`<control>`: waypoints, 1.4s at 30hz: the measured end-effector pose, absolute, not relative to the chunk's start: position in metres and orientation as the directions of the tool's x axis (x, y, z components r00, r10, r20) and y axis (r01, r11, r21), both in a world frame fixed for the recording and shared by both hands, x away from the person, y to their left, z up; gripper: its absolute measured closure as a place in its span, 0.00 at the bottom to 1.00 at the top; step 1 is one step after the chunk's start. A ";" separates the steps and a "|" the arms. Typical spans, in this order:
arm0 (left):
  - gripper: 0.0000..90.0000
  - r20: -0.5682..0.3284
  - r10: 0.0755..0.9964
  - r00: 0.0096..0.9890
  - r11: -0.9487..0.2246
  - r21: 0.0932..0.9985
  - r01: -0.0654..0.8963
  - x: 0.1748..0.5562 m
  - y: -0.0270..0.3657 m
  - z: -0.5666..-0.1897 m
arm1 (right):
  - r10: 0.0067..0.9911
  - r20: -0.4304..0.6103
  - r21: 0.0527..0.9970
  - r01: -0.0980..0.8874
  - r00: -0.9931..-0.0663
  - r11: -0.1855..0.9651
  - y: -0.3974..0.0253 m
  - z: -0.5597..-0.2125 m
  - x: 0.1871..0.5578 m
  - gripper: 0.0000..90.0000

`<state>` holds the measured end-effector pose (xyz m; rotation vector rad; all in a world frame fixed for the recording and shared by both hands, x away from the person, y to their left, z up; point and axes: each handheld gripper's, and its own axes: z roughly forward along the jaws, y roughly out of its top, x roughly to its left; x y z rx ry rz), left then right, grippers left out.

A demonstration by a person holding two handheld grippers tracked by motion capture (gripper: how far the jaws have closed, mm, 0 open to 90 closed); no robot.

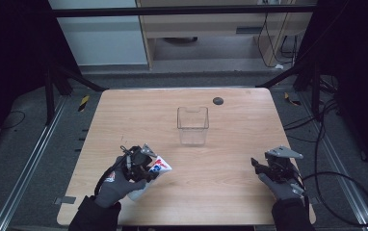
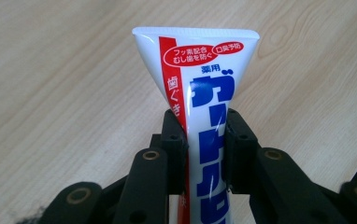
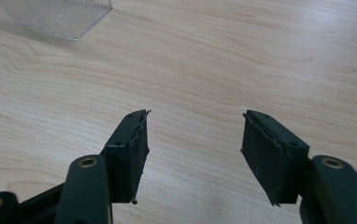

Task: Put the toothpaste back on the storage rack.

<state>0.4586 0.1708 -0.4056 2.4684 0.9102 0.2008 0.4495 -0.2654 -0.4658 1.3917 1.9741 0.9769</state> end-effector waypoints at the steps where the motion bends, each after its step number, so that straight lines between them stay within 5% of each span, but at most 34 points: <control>1: 0.81 -0.032 0.650 0.759 -0.640 0.517 0.569 0.459 0.173 -0.403 | 0.944 -0.015 0.801 0.561 -0.329 0.208 -0.265 -0.466 0.449 0.45; 18: 0.81 0.024 0.785 0.620 -0.405 0.777 0.483 0.478 0.184 -0.372 | 0.948 -0.023 0.817 0.541 -0.318 0.201 -0.264 -0.466 0.449 0.44; 42: 0.81 -0.049 0.843 0.536 -0.183 0.910 0.372 0.525 0.169 -0.347 | 0.945 -0.032 0.827 0.522 -0.327 0.208 -0.262 -0.468 0.450 0.42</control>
